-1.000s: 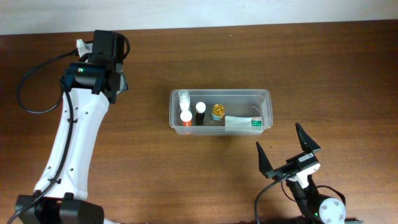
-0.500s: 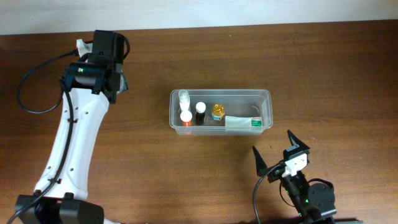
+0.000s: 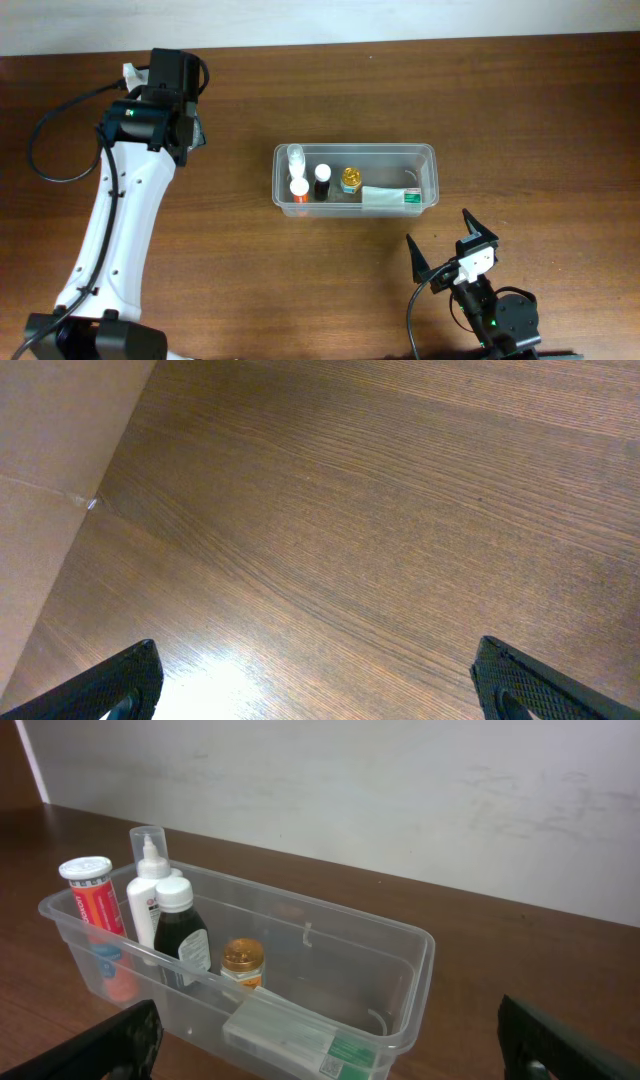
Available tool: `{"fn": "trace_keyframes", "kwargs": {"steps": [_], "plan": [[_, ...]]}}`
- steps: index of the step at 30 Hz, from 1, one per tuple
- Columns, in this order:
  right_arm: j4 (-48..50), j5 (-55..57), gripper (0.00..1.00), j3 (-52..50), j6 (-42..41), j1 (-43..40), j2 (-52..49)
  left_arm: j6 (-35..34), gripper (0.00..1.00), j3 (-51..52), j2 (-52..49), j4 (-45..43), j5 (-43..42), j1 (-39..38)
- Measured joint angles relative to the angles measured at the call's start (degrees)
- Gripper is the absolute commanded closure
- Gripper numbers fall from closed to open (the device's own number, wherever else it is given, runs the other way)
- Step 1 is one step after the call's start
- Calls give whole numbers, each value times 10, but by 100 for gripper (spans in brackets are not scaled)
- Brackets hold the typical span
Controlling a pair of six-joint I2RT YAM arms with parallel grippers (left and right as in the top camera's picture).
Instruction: Pack container
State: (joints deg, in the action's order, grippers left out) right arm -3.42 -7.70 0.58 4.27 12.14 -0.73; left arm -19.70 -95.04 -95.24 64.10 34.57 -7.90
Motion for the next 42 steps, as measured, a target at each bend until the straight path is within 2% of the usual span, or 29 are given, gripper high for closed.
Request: {"fn": "trace_keyframes", "kwargs": {"steps": [35,42], "plan": [[0,0,2,0,0,0,0,0,1,1,0,0,0,0],[0,0,2,0,0,0,0,0,1,63,57,-1,0,0]]}}
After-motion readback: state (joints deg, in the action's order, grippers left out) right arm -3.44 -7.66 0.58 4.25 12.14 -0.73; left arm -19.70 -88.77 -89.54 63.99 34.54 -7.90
